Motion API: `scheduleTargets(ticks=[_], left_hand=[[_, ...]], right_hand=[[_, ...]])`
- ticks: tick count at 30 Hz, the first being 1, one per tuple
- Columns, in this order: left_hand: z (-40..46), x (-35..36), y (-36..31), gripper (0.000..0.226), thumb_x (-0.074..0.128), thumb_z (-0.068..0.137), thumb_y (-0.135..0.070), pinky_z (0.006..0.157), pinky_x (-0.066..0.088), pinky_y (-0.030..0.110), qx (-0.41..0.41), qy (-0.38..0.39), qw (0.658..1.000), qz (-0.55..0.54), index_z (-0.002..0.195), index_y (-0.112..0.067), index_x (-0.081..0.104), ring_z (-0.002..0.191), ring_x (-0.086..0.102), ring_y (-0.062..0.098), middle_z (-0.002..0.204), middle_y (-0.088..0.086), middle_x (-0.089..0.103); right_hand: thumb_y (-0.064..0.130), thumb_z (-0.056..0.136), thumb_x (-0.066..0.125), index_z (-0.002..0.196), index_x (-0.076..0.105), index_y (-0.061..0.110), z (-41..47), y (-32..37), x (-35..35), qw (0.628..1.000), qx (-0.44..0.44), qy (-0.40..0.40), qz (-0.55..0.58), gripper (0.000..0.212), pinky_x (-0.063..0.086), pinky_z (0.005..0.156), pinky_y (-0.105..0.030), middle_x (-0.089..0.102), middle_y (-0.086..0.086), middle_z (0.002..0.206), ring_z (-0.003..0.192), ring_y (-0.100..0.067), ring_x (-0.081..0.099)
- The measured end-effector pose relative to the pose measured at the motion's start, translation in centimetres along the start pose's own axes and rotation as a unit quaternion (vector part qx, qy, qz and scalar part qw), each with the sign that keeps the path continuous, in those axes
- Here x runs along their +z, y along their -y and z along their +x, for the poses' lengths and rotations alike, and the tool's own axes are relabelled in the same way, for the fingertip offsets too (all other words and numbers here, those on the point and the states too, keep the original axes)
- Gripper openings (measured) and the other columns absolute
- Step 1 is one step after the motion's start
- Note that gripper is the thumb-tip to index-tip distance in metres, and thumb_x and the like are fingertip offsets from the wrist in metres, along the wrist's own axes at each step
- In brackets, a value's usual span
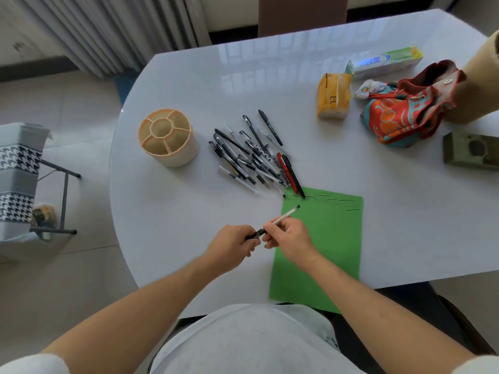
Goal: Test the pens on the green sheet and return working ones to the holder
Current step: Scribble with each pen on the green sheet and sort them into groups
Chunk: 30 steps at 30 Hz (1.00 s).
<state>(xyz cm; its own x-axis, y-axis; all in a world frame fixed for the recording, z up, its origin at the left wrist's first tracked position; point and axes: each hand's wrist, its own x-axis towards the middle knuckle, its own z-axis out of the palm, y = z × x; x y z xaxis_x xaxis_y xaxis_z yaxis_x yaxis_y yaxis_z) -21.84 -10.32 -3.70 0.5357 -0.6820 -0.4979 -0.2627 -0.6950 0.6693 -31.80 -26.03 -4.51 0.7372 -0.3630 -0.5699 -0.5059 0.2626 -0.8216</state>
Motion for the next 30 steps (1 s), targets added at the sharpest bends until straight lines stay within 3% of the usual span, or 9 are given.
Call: scheduleTargets(ticks=[4,7,11,16,18,21,25,28,30], left_hand=[[-1.1,-1.4,2.6,0.016,0.061,0.092,-0.032,0.065,0.052,0.036,-0.058,-0.057,0.997,0.012,0.080,-0.023,0.066,0.066,0.063,0.012,0.068,-0.006,0.067],[-2.1,-3.2,6.0,0.031,0.060,0.094,-0.036,0.053,0.032,0.032,-0.133,-0.153,0.979,0.040,0.065,-0.026,0.053,0.063,0.050,0.019,0.065,-0.004,0.052],[-4.0,-4.5,10.4,0.021,0.060,0.094,-0.034,0.056,0.036,0.032,-0.231,-0.235,0.944,0.020,0.079,-0.020,0.063,0.069,0.056,0.022,0.069,-0.003,0.058],[-4.6,-4.7,11.8,0.023,0.062,0.092,-0.039,0.060,0.045,0.030,-0.289,-0.263,0.919,-0.042,0.109,-0.024,0.058,0.074,0.060,0.013,0.081,-0.008,0.063],[-4.7,-4.7,11.6,0.031,0.063,0.090,-0.044,0.069,0.049,0.035,-0.321,-0.241,0.916,-0.003,0.113,-0.026,0.053,0.084,0.062,0.020,0.094,-0.005,0.063],[-4.5,-4.4,10.7,0.044,0.069,0.087,-0.042,0.078,0.046,0.040,-0.310,-0.258,0.913,0.058,0.121,-0.022,0.049,0.107,0.055,0.027,0.121,0.003,0.050],[-3.1,-4.4,7.8,0.053,0.072,0.087,-0.033,0.080,0.051,0.037,-0.123,-0.280,0.951,0.050,0.133,-0.026,0.046,0.105,0.057,0.021,0.133,-0.001,0.040],[-1.0,-4.5,4.7,0.055,0.066,0.092,-0.035,0.080,0.051,0.032,-0.001,-0.190,0.980,0.065,0.141,-0.033,0.042,0.098,0.060,0.010,0.142,-0.006,0.039],[0.5,-4.1,3.1,0.039,0.058,0.096,-0.037,0.082,0.050,0.031,0.038,-0.104,0.990,0.090,0.135,-0.031,0.052,0.094,0.062,0.010,0.130,-0.006,0.055]], right_hand=[[0.031,0.095,0.069,0.090,0.073,0.007,2.0,2.0,1.8,0.992,-0.009,0.055,-0.114,0.024,0.058,0.062,-0.024,0.073,-0.001,0.072,0.063,-0.013,0.068],[0.034,0.095,0.068,0.094,0.072,0.014,4.7,3.6,2.2,0.976,-0.074,-0.018,-0.206,0.021,0.057,0.069,-0.027,0.071,0.000,0.080,0.069,-0.013,0.067],[0.020,0.095,0.060,0.106,0.071,0.012,8.8,4.3,3.0,0.892,-0.182,-0.072,-0.408,0.017,0.055,0.080,-0.036,0.069,-0.005,0.099,0.088,-0.021,0.065],[0.027,0.098,0.054,0.104,0.065,0.013,11.5,3.7,4.5,0.777,-0.177,-0.080,-0.599,0.019,0.044,0.058,-0.029,0.061,-0.006,0.099,0.075,-0.025,0.062],[0.029,0.096,0.054,0.099,0.064,0.015,11.6,3.9,4.7,0.766,-0.165,-0.084,-0.616,0.017,0.039,0.055,-0.026,0.062,-0.004,0.094,0.070,-0.022,0.059],[0.028,0.092,0.059,0.086,0.061,0.018,10.8,4.0,3.9,0.804,-0.157,-0.081,-0.567,0.012,0.029,0.049,-0.022,0.061,0.002,0.080,0.066,-0.016,0.056],[0.020,0.090,0.067,0.090,0.067,0.019,7.7,3.9,1.5,0.902,-0.170,-0.024,-0.396,0.002,0.039,0.052,-0.011,0.064,0.008,0.073,0.064,-0.004,0.058],[0.014,0.085,0.074,0.088,0.072,0.020,5.0,3.4,-0.5,0.966,-0.131,0.011,-0.222,0.007,0.060,0.061,-0.025,0.072,-0.003,0.073,0.065,-0.016,0.072],[0.006,0.083,0.077,0.089,0.074,0.015,3.5,2.7,-1.7,0.990,-0.094,0.006,-0.108,0.011,0.062,0.062,-0.033,0.074,-0.011,0.073,0.063,-0.024,0.074]])
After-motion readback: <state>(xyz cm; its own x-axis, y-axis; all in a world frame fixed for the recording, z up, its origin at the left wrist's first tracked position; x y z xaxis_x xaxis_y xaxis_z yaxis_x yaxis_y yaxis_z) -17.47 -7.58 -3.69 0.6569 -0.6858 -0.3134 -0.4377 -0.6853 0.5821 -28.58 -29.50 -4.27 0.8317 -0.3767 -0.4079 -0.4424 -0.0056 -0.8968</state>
